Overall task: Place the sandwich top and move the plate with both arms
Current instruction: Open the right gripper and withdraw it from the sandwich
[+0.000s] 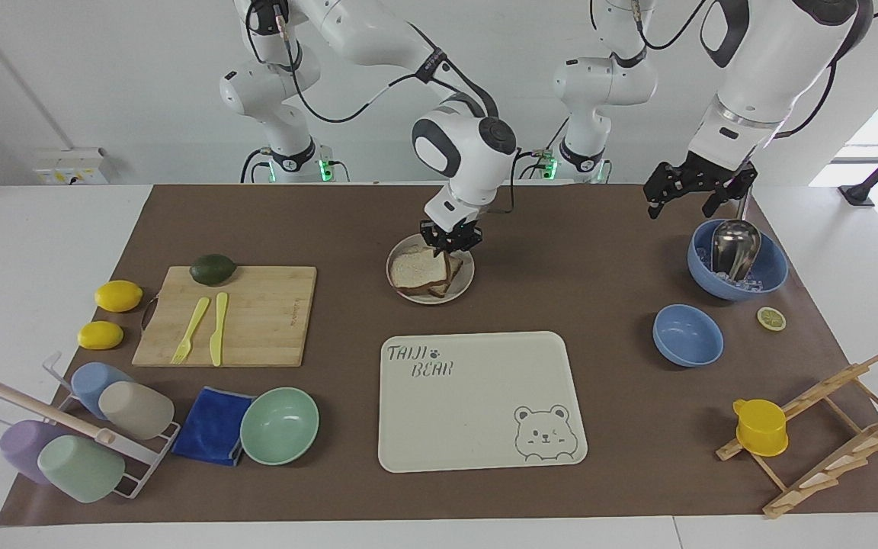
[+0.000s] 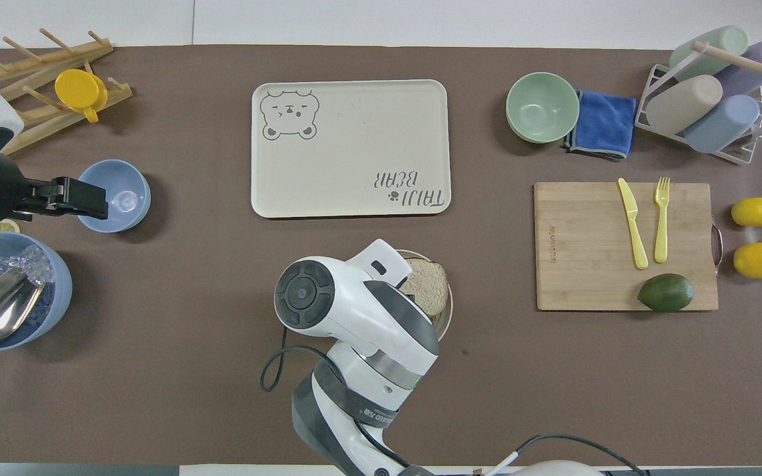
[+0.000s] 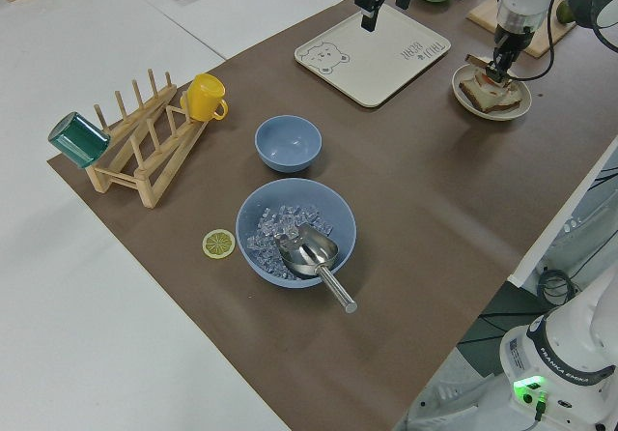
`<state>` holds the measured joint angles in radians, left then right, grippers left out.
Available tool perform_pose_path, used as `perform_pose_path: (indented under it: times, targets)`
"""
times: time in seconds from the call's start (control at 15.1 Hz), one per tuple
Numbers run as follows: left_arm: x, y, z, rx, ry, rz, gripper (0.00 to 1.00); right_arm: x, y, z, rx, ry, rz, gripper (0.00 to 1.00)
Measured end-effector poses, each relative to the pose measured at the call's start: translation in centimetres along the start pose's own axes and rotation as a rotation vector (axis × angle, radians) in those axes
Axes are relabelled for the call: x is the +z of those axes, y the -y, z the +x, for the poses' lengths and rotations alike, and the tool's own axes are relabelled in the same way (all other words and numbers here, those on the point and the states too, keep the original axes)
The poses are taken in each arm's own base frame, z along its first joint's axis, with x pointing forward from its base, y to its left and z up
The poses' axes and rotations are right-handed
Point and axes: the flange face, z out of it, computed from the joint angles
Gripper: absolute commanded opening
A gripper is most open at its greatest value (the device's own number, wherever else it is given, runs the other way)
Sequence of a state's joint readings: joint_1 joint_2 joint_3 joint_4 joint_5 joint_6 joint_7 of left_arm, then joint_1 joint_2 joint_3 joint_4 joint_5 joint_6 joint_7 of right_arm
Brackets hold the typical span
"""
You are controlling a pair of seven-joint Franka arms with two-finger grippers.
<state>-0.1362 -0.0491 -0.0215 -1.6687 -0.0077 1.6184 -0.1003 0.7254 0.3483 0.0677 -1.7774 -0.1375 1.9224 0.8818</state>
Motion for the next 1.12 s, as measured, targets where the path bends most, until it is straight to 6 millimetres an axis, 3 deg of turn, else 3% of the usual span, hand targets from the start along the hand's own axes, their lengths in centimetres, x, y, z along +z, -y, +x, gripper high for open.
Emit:
perform_pose_path:
  times: [0.26, 0.46, 0.79, 0.93, 1.12]
  targets:
    - [0.0, 0.0, 0.0, 0.000, 0.000, 0.000, 1.00, -0.5, 0.2, 0.2, 0.024, 0.007, 0.061, 1.00]
    - [0.0, 0.0, 0.0, 0.000, -0.003, 0.000, 1.00, -3.6, -2.8, 2.4, 0.086, -0.017, 0.115, 1.00]
    - [1.2, -0.7, 0.3, -0.009, -0.029, -0.004, 1.00, -10.2, -15.1, 7.1, 0.153, -0.034, 0.181, 1.00]
    - [2.9, -3.2, 0.0, -0.030, -0.032, -0.007, 1.00, -11.7, -20.6, 8.7, 0.170, -0.041, 0.187, 1.00]
    - [5.8, -9.0, -1.0, -0.058, -0.033, -0.040, 1.00, -13.1, -30.0, 10.4, 0.165, -0.026, 0.179, 1.00]
